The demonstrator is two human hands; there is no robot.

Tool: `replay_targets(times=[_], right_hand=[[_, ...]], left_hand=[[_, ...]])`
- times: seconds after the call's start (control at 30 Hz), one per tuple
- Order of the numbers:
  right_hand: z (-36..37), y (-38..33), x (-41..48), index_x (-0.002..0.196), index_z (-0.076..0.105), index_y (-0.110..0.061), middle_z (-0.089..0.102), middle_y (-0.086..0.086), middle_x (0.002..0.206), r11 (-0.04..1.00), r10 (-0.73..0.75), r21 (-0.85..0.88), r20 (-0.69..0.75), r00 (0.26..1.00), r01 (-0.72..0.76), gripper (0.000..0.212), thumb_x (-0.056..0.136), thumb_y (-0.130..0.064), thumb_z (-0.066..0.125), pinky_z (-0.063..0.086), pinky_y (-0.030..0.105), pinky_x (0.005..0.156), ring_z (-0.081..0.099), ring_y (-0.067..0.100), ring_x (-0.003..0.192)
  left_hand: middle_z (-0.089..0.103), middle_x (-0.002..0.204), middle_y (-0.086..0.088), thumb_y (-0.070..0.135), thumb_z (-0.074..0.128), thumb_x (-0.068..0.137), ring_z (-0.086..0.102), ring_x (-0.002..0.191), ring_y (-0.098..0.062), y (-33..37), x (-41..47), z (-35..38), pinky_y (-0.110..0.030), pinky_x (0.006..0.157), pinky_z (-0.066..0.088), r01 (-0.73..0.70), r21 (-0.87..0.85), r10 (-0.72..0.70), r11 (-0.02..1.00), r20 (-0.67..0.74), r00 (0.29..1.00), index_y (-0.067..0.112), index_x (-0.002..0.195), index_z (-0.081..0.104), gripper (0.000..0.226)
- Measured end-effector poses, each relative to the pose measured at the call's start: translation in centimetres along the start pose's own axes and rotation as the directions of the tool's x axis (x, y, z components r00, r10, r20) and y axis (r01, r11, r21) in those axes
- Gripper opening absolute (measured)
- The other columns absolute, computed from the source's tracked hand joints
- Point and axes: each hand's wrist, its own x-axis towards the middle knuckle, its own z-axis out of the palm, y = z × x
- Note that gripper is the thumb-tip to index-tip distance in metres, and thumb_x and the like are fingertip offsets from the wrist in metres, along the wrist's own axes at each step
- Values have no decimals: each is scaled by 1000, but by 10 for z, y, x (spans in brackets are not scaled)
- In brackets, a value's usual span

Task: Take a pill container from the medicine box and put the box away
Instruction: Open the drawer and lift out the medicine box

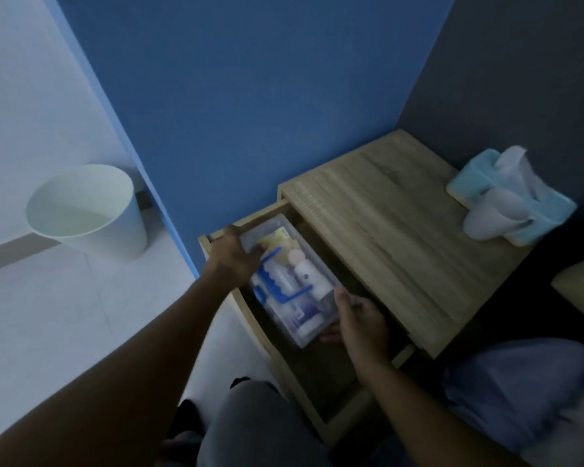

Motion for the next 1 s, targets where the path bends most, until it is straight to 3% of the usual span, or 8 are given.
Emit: replay_targets(times=[0.13,0.27,0.43,0.6,0.73,0.8,1.0], right_hand=[[-10,-54,-5,105,61,-20,77,10,81,980,-114,158,-43,992,120,46,81,-59,72,59,31,50,76,21,59],[-32,-102,9,95,61,-23,77,8,71,953,-183,224,-104,977,203,50,71,-64,77,57,30,47,75,22,53],[-63,-129,49,96,68,-10,76,9,65,969,-157,171,-131,979,178,59,75,-64,74,57,27,48,76,23,55],[-78,-126,86,95,68,-9,77,7,66,985,-104,121,-146,984,122,60,77,-66,71,55,23,45,76,20,56],[-82,-121,110,101,68,-5,77,11,68,991,-90,88,-133,987,103,65,77,-66,70,56,24,46,76,21,58],[-81,-119,119,103,68,-4,77,13,70,991,-92,86,-133,987,103,66,78,-65,70,58,26,49,77,23,61],[-76,-120,136,107,67,-5,78,11,72,979,-127,137,-165,978,150,66,78,-64,72,58,27,50,77,22,62]], left_hand=[[61,122,-12,54,66,81,58,112,-32,36,-8,-38,-32,89,47,-78,-4,77,997,-136,988,13,126,51,63],[60,124,-11,56,61,84,59,104,-28,85,-3,-55,-32,83,46,-156,-9,154,988,-133,979,15,130,51,62],[60,128,-13,46,65,83,64,110,-30,129,26,-41,-38,100,49,-185,-82,180,979,-69,981,15,141,44,69],[64,122,-10,49,64,84,64,109,-28,135,59,-4,-31,90,50,-238,-28,237,971,-37,971,14,130,53,59],[64,120,-7,51,60,86,60,99,-20,127,86,22,-25,76,40,-244,1,244,970,-2,970,16,126,55,53],[63,119,-6,52,59,87,58,97,-19,126,97,31,-24,75,39,-254,1,254,967,3,967,17,124,56,52],[61,127,-9,55,56,88,58,116,-26,128,115,42,-21,82,37,-290,-65,290,955,-5,957,15,129,54,57]])
